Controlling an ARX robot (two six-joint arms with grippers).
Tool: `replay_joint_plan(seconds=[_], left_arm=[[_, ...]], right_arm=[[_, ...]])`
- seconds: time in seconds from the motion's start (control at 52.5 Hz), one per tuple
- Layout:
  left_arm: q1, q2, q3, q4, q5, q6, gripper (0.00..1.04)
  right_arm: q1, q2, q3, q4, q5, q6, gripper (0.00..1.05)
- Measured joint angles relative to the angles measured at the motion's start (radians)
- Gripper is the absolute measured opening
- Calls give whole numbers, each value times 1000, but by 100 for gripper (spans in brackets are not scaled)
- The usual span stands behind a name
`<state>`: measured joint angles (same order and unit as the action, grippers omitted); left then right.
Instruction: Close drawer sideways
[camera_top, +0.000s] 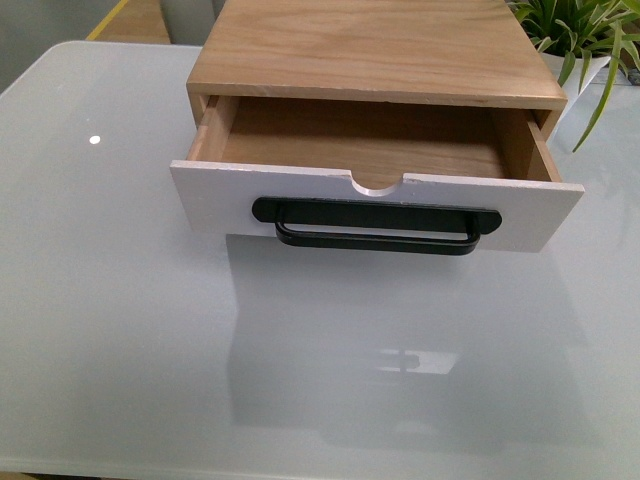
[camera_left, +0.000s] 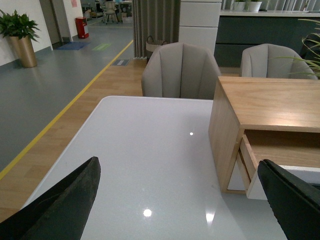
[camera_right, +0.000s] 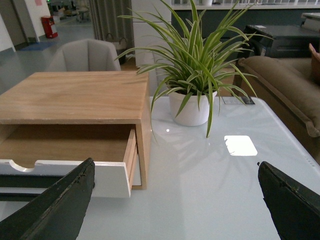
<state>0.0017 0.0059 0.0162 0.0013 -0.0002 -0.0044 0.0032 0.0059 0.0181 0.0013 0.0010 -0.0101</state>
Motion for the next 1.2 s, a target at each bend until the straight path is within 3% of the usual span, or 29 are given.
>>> replay_joint_plan(seconds=[0.723,0.799,0.818,0.837,0.894,0.933,1.199], left_arm=[[0,0,0,0,0,0,96],[0,0,0,0,1,0,96],[10,15,8,-27,36,10,96],[39,63,48,-130,143,31,96],[79,257,152,-341,347,78,96],[75,351,177,-366,406,97,96],[-2,768,255,-76,486,228,96]], right_arm=[[0,2,1,-2,-3,2,96],[88,201,117,-283,54,-2,96],[113,242,127,-298,64,-16,96],[148,295,132,-296,76,-39,96],[188,388,141,-244,81,-97,96],[200,435,151,-205,81,-141,96],[216,770,227,64,-11,-402,96]])
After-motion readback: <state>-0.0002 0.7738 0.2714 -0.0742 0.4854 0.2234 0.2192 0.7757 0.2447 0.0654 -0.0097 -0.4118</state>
